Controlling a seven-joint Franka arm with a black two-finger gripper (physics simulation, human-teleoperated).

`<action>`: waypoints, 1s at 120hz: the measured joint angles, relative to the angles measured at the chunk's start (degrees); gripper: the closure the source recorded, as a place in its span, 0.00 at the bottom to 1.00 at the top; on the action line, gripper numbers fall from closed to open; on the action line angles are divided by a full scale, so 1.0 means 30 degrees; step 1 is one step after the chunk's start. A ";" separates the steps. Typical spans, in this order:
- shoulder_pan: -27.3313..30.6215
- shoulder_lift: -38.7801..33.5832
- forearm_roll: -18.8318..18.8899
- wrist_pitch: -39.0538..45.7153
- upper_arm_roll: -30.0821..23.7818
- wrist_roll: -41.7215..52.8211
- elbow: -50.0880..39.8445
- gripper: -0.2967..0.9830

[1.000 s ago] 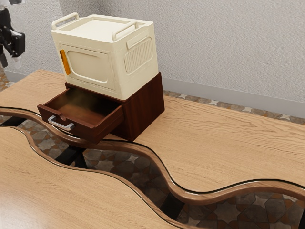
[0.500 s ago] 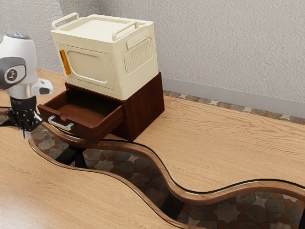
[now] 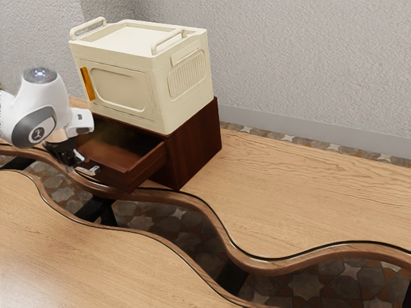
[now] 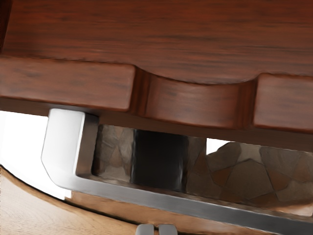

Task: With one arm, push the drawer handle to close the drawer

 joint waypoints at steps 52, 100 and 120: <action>0.0075 0.1969 -0.0262 0.4292 0.0183 -0.0062 0.0054 0.85; 0.0196 0.3059 -0.0850 0.6730 0.0056 -0.0103 0.0159 0.85; -0.0370 0.3310 -0.0914 0.7630 -0.0045 -0.0099 0.0227 0.85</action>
